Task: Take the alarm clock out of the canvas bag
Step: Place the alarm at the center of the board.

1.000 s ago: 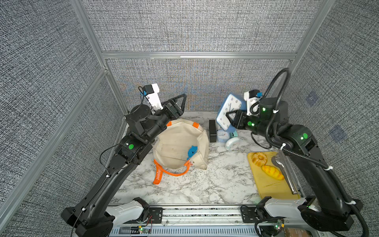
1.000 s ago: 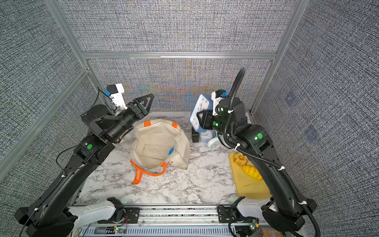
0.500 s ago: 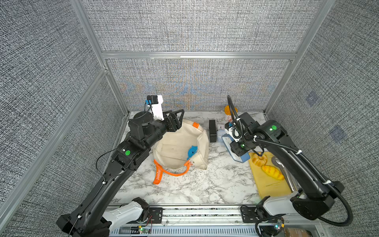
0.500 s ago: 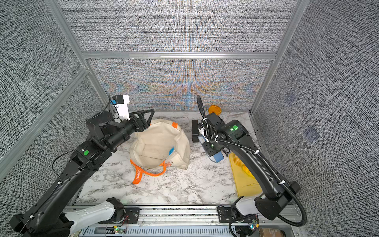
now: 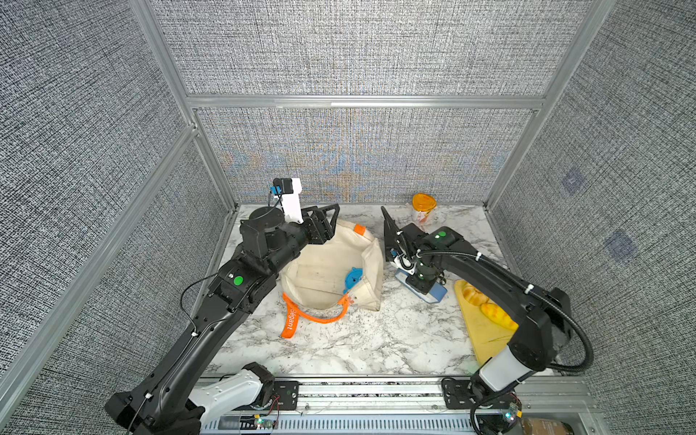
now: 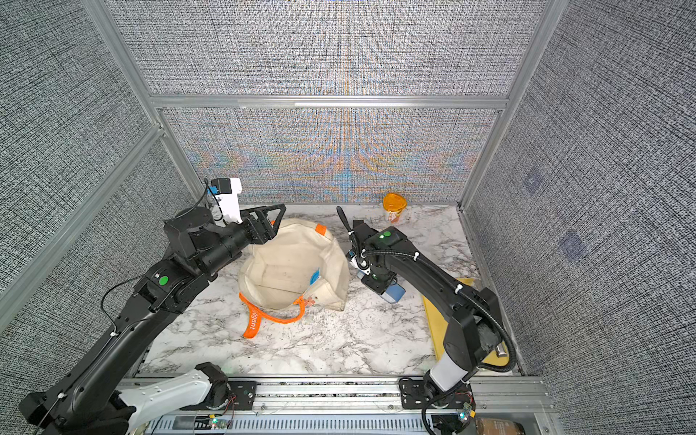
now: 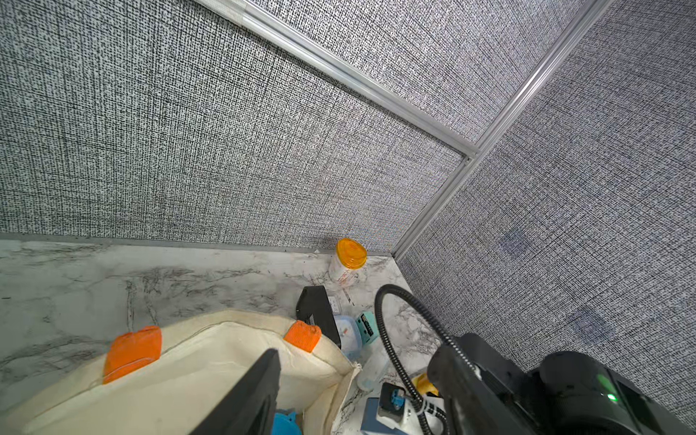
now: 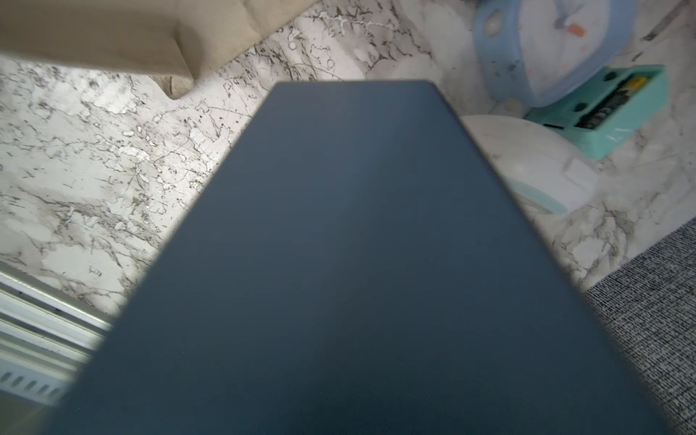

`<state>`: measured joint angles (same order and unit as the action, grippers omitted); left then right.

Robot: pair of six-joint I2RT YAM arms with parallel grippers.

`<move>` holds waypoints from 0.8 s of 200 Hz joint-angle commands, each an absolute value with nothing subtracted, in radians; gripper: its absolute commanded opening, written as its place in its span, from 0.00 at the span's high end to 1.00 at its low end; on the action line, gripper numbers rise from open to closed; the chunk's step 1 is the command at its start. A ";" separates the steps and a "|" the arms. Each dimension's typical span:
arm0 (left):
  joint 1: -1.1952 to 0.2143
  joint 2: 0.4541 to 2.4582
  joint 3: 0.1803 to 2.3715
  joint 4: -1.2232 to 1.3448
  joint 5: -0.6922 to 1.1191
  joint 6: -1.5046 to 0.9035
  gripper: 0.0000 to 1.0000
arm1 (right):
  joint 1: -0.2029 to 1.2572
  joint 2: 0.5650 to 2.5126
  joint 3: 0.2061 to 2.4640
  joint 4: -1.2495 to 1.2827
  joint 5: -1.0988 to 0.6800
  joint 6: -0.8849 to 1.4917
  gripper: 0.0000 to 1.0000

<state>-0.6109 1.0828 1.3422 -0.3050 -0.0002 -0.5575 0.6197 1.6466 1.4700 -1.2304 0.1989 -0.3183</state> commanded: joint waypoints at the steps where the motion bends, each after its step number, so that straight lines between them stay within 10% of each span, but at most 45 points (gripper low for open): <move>1: -0.607 1.078 1.327 -0.270 0.011 -0.560 0.31 | 0.620 1.678 1.471 -1.218 0.157 -0.358 0.78; 123: -0.488 1.229 1.373 -0.671 0.151 -0.567 0.26 | 0.611 1.687 1.453 -1.176 0.117 -0.167 0.78; 160: -0.482 1.269 1.378 -0.899 -0.176 -0.539 0.26 | 0.611 1.635 1.461 -1.176 0.087 -0.151 0.78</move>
<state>-0.4881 1.2755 1.3796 -0.7113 0.0376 -0.5892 0.6086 1.6657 1.4513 -1.1740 0.1200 -0.1776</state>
